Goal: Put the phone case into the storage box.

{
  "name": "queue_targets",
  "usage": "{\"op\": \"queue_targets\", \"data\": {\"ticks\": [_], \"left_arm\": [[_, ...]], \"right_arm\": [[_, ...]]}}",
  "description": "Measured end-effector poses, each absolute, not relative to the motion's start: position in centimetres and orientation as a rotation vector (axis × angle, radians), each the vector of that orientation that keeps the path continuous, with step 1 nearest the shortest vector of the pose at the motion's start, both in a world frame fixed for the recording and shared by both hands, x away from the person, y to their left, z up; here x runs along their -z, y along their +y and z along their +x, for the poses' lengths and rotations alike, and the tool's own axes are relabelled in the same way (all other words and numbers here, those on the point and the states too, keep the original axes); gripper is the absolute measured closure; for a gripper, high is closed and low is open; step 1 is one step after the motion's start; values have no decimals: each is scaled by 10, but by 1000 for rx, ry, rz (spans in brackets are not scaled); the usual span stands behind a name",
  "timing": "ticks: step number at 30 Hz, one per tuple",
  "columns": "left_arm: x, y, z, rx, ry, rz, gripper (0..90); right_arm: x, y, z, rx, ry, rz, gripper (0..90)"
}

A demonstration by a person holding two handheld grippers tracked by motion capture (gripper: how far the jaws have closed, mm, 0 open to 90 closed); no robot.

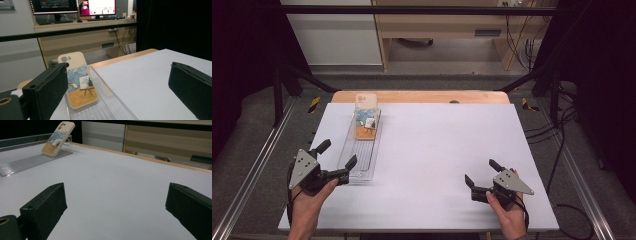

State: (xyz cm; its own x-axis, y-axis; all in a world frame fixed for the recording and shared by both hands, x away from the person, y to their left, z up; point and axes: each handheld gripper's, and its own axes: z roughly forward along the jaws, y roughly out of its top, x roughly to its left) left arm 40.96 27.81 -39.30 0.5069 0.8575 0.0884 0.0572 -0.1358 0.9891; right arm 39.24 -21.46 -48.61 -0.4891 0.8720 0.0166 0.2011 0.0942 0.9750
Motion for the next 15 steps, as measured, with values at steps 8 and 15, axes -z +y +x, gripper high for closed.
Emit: {"op": "queue_targets", "data": {"ticks": [8,15], "left_arm": [[391,291,413,-866,842,1545,23],[389,305,413,-892,865,1518,23]], "right_arm": [[486,-214,392,-1429,1777,1056,31],[486,-214,392,-1429,1776,1056,31]]}}
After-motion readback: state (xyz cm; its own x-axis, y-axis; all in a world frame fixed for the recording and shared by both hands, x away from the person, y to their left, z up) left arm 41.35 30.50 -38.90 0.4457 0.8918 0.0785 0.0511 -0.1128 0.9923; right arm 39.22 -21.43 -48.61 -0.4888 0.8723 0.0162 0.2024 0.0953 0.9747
